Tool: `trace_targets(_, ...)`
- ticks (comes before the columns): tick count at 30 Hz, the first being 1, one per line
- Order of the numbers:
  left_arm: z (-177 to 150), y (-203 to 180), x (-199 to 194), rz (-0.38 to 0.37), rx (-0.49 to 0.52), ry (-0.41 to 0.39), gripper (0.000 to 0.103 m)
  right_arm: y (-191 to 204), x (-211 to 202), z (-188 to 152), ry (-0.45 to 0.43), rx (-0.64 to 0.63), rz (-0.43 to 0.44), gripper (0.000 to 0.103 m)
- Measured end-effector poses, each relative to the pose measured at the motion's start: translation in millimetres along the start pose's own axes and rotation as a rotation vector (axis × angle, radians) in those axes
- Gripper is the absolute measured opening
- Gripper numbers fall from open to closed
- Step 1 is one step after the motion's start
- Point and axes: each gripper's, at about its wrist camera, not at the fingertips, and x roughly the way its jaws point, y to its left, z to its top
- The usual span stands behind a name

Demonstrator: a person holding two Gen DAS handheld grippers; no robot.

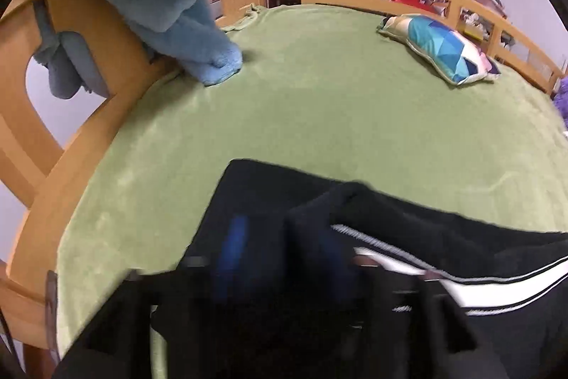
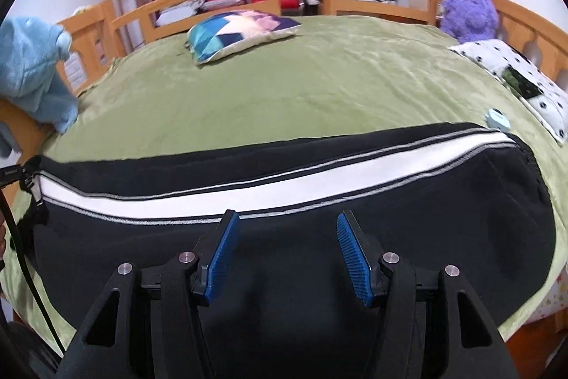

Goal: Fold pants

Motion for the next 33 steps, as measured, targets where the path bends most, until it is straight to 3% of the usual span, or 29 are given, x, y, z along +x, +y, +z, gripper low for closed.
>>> trace_targets(3,-6.7,10.6,-16.0,-0.072,-0.012,-0.042,0.064,20.9,5.8,3.7,0.001,-0.075,0.019,0.057)
trace_targets(5,-9.6,16.2,-24.9,-0.126,-0.033,-0.051,0.074,38.0,8.4,9.7,0.006,-0.125,0.03,0.057)
trace_targets(9,-19.5,11.2,-30.8,-0.288,-0.012,-0.023,0.074,70.1,9.0,28.2,-0.013,-0.192,0.065,0.057)
trace_targets(12,-26.9,-1.0,-27.2,-0.31,0.021,-0.01,0.074,83.4,7.5,35.5,-0.056,-0.167,0.089,0.059)
trace_targets(16,-33.4,-17.2,-12.1,-0.234,0.051,0.016,0.074,85.9,12.0,20.5,-0.064,-0.153,0.132,0.063)
trace_targets(21,-29.0,-28.9,5.1,-0.104,0.069,0.021,0.074,88.6,21.4,10.0,-0.036,-0.175,0.106,0.063)
trace_targets(22,-26.1,-28.2,6.6,-0.077,0.064,0.01,0.069,88.1,21.7,10.7,-0.038,-0.169,0.113,0.063)
trace_targets(24,-20.7,-21.8,4.5,-0.047,0.051,-0.034,0.041,86.4,23.2,12.1,-0.041,-0.162,0.118,0.063)
trace_targets(25,-18.3,-17.7,2.0,-0.02,0.043,-0.056,0.014,85.7,24.6,12.3,-0.041,-0.159,0.117,0.063)
trace_targets(31,-1.1,27.8,-10.8,0.27,-0.092,-0.153,0.01,69.1,39.7,11.7,-0.007,-0.107,0.094,0.063)
trace_targets(33,1.8,42.6,-12.2,0.278,-0.143,-0.14,0.01,63.0,44.2,12.8,0.006,-0.076,0.098,0.063)
